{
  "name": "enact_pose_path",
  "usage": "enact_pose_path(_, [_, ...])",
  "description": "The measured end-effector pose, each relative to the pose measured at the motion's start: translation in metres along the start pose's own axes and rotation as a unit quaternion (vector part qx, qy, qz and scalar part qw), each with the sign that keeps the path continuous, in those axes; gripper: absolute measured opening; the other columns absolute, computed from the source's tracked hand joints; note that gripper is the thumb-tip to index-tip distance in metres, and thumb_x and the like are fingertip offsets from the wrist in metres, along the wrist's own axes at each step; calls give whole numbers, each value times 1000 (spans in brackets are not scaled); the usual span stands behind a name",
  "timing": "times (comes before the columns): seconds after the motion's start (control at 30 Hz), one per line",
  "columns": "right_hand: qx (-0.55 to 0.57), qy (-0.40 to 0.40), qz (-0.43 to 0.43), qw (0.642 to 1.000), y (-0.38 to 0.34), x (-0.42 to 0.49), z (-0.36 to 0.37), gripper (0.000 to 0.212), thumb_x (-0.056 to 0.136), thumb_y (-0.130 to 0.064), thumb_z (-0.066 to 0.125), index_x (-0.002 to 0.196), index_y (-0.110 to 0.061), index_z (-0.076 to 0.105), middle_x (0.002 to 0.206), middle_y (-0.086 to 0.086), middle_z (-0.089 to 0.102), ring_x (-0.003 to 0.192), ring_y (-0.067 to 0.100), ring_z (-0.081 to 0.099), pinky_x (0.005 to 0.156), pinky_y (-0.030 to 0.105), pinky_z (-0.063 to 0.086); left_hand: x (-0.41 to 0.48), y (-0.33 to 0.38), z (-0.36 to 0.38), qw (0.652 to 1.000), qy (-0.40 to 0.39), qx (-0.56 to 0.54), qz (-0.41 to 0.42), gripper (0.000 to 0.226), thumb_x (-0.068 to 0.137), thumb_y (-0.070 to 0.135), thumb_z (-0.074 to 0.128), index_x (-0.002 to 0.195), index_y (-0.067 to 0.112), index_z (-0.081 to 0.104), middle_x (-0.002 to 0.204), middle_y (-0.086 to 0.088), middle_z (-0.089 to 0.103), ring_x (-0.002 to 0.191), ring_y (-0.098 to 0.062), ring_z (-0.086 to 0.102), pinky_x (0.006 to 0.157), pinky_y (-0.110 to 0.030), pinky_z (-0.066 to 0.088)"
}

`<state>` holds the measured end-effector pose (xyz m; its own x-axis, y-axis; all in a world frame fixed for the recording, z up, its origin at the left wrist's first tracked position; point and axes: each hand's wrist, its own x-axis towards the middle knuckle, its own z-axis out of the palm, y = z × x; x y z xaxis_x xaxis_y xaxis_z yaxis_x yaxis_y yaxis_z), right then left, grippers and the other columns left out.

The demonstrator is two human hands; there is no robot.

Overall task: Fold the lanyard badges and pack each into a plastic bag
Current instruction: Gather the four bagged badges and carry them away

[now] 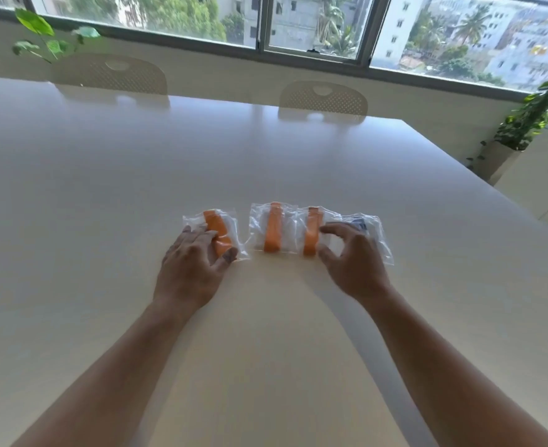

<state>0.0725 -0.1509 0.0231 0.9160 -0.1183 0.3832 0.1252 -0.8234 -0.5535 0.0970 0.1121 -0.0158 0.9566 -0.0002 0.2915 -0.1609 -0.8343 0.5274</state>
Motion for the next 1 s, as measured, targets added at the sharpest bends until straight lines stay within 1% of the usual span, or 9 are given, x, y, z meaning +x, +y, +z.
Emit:
enact_pose_path(0.17, [-62,56,152,985,53,26,-31,39,84,-40,62,114,-14,66,114,14,70,108,33,62,87,34,46,-1,10,-5,989,123,-65,-52,27,93,31,66,108,10,75,125,-10,70,118,-28,63,98,-34,46])
enact_pose_path(0.33, [-62,9,195,979,85,30,-34,59,79,-50,64,121,-9,58,116,17,68,111,35,60,89,36,45,0,18,0,961,188,-67,-194,41,87,35,70,113,4,68,117,-19,67,107,-35,63,95,-41,48])
enact_pose_path(0.5, [-109,-26,155,982,85,33,-31,50,76,-53,66,96,-7,60,101,17,69,99,36,64,75,34,43,14,30,-4,952,109,-13,-286,57,82,53,66,120,10,61,121,-15,66,113,-36,60,95,-40,49])
enact_pose_path(0.6, [-104,-42,170,979,86,34,-30,46,72,-53,67,84,-9,59,96,16,70,93,34,64,69,30,38,25,35,-10,950,29,12,-310,59,72,57,75,99,6,66,106,-17,71,95,-33,66,72,-34,50])
enact_pose_path(0.67, [-102,-52,197,974,86,35,-32,46,70,-53,68,81,-9,61,93,15,70,88,33,63,67,29,38,31,35,-14,949,13,-11,-315,51,66,50,84,82,5,65,95,-20,72,83,-31,68,61,-34,45])
enact_pose_path(0.73, [-89,-58,218,970,86,35,-35,41,68,-50,70,73,-11,59,87,13,69,80,30,59,65,29,38,35,33,-17,943,15,-46,-329,54,62,42,91,82,-1,66,94,-23,70,90,-35,71,65,-39,51])
enact_pose_path(0.83, [-71,-83,244,963,84,34,-37,36,64,-46,72,72,-11,63,81,11,67,79,30,62,62,29,40,40,29,-21,928,6,-140,-345,46,58,27,95,60,9,53,66,-17,61,82,-36,71,62,-34,44])
enact_pose_path(0.93, [-54,-109,273,954,80,35,-40,36,61,-43,74,73,-10,65,78,10,65,78,30,64,56,28,40,44,26,-23,904,-19,-263,-336,40,61,9,92,65,13,52,67,-8,58,60,-19,56,54,-26,45])
enact_pose_path(1.0, [-43,-102,283,953,80,33,-40,38,60,-45,74,73,-11,65,76,9,65,76,28,64,54,28,40,48,25,-25,894,-34,-305,-327,30,70,3,85,75,12,58,74,-7,65,55,-17,65,47,-23,48])
